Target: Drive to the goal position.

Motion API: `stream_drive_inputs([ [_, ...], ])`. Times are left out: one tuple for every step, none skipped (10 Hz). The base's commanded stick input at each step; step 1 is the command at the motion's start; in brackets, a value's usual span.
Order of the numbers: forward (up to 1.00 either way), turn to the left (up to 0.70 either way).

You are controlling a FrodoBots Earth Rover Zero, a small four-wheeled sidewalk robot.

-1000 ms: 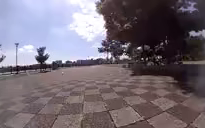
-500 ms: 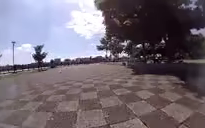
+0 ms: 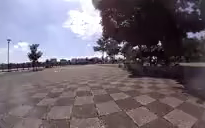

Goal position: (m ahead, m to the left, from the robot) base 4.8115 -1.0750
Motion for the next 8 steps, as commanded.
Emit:
stream_drive_inputs([
  [0.70, 0.00],
  [0.70, 0.00],
  [0.70, 0.00],
  [0.70, 0.00],
  [0.70, 0.00],
  [0.70, 0.00],
  [0.70, 0.00],
  [0.70, 0.00],
])
